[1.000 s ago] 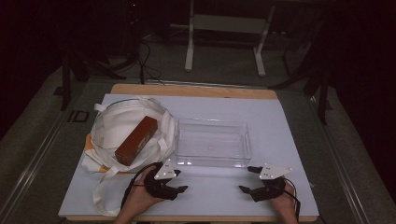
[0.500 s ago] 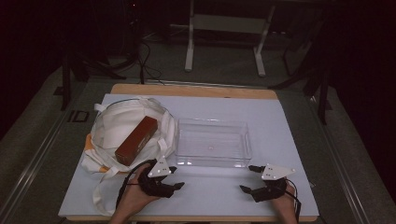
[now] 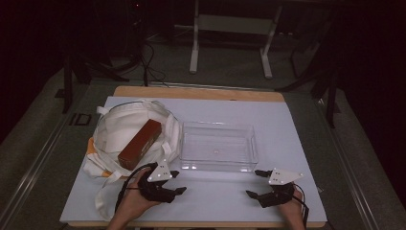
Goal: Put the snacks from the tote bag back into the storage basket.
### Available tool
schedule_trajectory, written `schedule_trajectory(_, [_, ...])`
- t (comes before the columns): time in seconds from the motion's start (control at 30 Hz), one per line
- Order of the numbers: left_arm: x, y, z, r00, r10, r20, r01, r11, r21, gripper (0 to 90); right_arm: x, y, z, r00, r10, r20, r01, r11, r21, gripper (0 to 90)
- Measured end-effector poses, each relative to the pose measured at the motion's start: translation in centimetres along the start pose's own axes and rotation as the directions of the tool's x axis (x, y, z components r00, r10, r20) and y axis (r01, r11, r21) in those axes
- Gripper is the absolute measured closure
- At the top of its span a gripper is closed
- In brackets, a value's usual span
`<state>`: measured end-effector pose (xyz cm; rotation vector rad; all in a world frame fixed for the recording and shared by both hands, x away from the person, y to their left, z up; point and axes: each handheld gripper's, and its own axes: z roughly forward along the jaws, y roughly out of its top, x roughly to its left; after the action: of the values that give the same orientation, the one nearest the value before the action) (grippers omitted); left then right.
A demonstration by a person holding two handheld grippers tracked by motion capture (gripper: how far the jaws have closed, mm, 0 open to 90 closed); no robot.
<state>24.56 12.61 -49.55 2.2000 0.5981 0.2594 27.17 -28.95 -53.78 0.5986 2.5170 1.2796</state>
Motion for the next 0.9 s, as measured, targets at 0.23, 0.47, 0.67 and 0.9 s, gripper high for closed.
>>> schedule_trajectory(0.23, [0.4, 0.2, -0.7, 0.9999, 0.011, 0.012, -0.011, 0.9998, 0.014, 40.4, 0.0, 0.0, 0.0, 1.0, 0.0, -0.001, 0.0, 1.0, -0.003, 17.4])
schedule_trajectory(0.47, [0.9, 0.2, -1.4, 0.9996, 0.015, 0.022, -0.016, 0.9991, 0.04, 40.5, 0.0, 0.0, 0.0, 1.0, -0.005, -0.003, 0.005, 1.0, -0.002, 17.4])
schedule_trajectory(0.67, [1.2, 0.4, -2.1, 0.9997, 0.019, 0.015, -0.02, 0.9988, 0.046, 40.5, 0.0, 0.0, 0.0, 1.0, -0.005, -0.002, 0.005, 1.0, -0.003, 17.4])
schedule_trajectory(0.9, [1.5, 0.5, -2.9, 0.9996, 0.028, -0.001, -0.028, 0.9977, 0.061, 41.1, 0.0, 0.0, 0.0, 1.0, -0.008, -0.004, 0.008, 1.0, -0.002, 17.4])
